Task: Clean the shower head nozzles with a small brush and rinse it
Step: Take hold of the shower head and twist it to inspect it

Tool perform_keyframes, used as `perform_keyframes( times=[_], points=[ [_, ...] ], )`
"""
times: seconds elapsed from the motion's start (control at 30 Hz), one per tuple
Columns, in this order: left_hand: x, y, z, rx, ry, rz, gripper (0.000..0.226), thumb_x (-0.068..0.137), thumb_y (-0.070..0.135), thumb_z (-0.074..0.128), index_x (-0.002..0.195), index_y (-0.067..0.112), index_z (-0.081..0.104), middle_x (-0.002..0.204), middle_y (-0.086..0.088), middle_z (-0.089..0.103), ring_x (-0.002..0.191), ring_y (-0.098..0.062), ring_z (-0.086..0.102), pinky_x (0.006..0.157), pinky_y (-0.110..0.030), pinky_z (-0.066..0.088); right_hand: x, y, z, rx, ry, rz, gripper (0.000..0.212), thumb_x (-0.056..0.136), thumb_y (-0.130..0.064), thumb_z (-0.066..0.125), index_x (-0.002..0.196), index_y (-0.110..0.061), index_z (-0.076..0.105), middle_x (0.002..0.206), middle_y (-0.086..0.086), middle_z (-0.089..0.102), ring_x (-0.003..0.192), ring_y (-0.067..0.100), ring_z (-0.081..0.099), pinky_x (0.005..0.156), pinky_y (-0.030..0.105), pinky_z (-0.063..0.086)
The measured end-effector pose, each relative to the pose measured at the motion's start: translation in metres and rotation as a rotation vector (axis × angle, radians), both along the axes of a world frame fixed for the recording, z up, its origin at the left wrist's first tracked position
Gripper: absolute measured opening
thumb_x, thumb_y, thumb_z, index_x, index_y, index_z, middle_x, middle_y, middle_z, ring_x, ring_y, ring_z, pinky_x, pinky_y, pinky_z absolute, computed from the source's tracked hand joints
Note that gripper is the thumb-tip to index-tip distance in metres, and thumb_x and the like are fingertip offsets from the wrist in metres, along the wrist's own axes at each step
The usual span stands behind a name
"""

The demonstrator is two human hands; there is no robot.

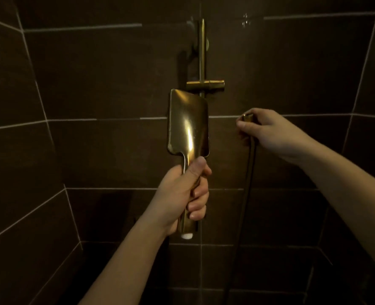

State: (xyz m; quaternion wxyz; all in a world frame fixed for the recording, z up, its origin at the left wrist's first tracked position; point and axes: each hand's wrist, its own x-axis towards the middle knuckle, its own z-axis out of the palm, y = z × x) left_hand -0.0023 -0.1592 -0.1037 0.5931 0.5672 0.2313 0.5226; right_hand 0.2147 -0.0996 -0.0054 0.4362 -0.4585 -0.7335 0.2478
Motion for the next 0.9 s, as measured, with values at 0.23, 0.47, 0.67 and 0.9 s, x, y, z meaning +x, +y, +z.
perform_keyframes(
  times=[0.23, 0.47, 0.67, 0.9],
  points=[
    [-0.009, 0.002, 0.024, 0.103, 0.079, 0.103, 0.039, 0.095, 0.042, 0.065, 0.073, 0.012, 0.053, 0.052, -0.003, 0.034, 0.037, -0.013, 0.034, 0.037, -0.025, 0.029, 0.001, 0.071, 0.067, 0.184, -0.04, -0.075, 0.014, 0.094, -0.027, 0.062, 0.108, -0.023, 0.064, 0.098, -0.002, 0.063, 0.095, 0.014, 0.061, 0.079, 0.027, 0.05],
    [-0.008, 0.015, 0.035, 0.123, 0.034, -0.022, 0.04, 0.09, 0.047, 0.068, 0.076, 0.013, 0.054, 0.049, -0.001, 0.033, 0.034, -0.011, 0.033, 0.035, -0.024, 0.026, 0.004, 0.139, 0.109, 0.181, 0.031, -0.286, 0.042, 0.085, -0.026, 0.073, 0.124, -0.012, 0.064, 0.113, 0.003, 0.066, 0.108, 0.018, 0.062, 0.096, 0.04, 0.053],
    [0.002, 0.027, 0.037, 0.136, 0.071, -0.044, 0.051, 0.081, 0.064, 0.068, 0.081, 0.015, 0.057, 0.057, -0.003, 0.038, 0.041, -0.012, 0.035, 0.039, -0.025, 0.029, -0.008, 0.162, 0.118, 0.238, 0.08, -0.27, 0.04, 0.084, -0.022, 0.074, 0.122, -0.012, 0.064, 0.114, 0.004, 0.066, 0.107, 0.016, 0.062, 0.095, 0.039, 0.053],
    [0.007, 0.026, 0.03, 0.07, 0.221, -0.032, 0.055, 0.089, 0.055, 0.055, 0.12, 0.009, 0.056, 0.078, -0.002, 0.055, 0.065, -0.016, 0.051, 0.062, -0.033, 0.044, -0.02, 0.175, 0.116, 0.273, 0.128, -0.266, 0.04, 0.087, -0.016, 0.072, 0.125, -0.012, 0.063, 0.119, 0.004, 0.064, 0.108, 0.014, 0.06, 0.088, 0.029, 0.052]
  ],
)
